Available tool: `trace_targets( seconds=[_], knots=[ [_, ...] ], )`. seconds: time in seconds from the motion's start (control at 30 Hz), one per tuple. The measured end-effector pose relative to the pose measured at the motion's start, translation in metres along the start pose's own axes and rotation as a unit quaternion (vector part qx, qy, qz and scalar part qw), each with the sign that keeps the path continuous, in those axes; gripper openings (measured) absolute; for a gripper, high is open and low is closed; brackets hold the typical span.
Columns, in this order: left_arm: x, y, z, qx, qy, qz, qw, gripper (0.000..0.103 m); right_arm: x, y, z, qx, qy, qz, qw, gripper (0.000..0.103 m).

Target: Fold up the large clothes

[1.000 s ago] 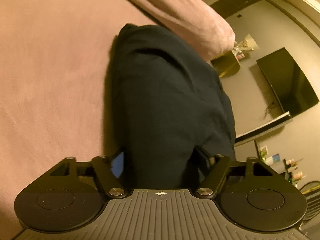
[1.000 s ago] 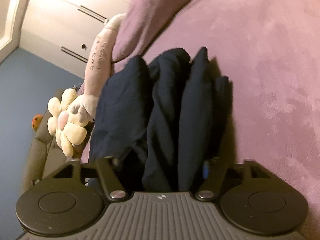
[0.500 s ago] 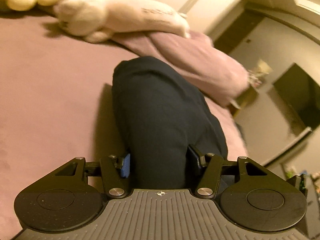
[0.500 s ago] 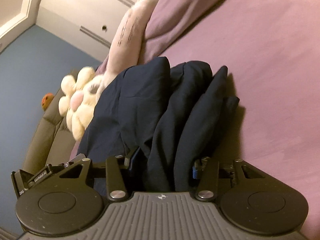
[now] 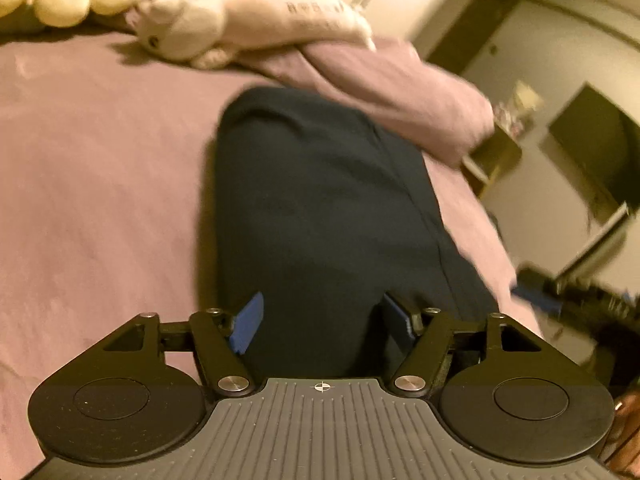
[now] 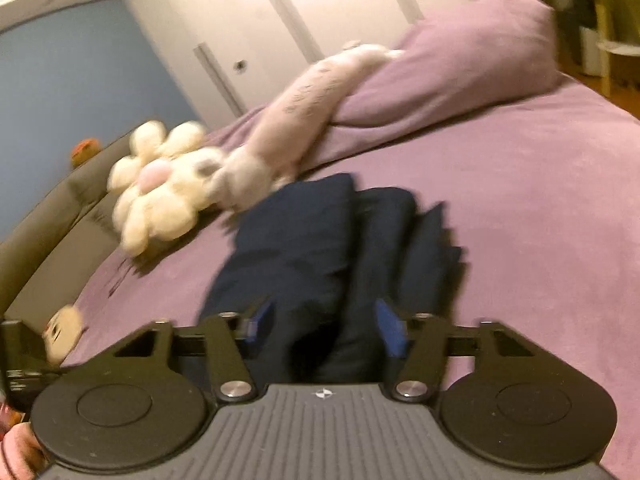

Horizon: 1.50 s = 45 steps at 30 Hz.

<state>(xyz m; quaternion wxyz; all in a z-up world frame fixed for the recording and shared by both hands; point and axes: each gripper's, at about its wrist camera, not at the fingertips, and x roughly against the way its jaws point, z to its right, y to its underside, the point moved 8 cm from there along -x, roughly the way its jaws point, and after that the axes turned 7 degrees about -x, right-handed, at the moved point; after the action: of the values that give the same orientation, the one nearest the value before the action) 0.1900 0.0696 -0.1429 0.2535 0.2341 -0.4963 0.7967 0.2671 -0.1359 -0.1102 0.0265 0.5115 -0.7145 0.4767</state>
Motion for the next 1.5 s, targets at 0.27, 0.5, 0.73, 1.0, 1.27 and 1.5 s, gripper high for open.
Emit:
trace_targets(
  seconds=[0.27, 0.5, 0.73, 1.0, 1.27, 1.5],
  knots=[
    [-0.012, 0.020, 0.004, -0.026, -0.039, -0.023, 0.9986, 0.079, -0.042, 0.049, 0.022, 0.000, 0.102, -0.085, 0.991, 0.017],
    [-0.025, 0.024, 0.012, -0.078, -0.096, -0.035, 0.9917, 0.083, -0.056, 0.056, 0.016, 0.026, 0.138, -0.089, 0.986, 0.017],
    [-0.008, 0.027, 0.013, -0.063, -0.103, -0.035, 0.9920, 0.083, -0.032, 0.060, -0.003, 0.046, 0.162, -0.075, 0.983, 0.019],
    [-0.016, 0.035, 0.012, -0.061, -0.114, -0.051, 0.9903, 0.089, -0.046, 0.066, 0.002, 0.054, 0.201, -0.098, 0.973, 0.022],
    [0.023, 0.063, 0.016, -0.072, -0.141, -0.079, 0.9842, 0.090, -0.002, 0.106, -0.015, 0.053, 0.204, -0.127, 0.969, 0.070],
    [0.055, 0.068, 0.005, -0.058, -0.215, -0.080, 0.9716, 0.096, 0.013, 0.109, -0.039, 0.083, 0.243, -0.126, 0.958, 0.099]
  ],
)
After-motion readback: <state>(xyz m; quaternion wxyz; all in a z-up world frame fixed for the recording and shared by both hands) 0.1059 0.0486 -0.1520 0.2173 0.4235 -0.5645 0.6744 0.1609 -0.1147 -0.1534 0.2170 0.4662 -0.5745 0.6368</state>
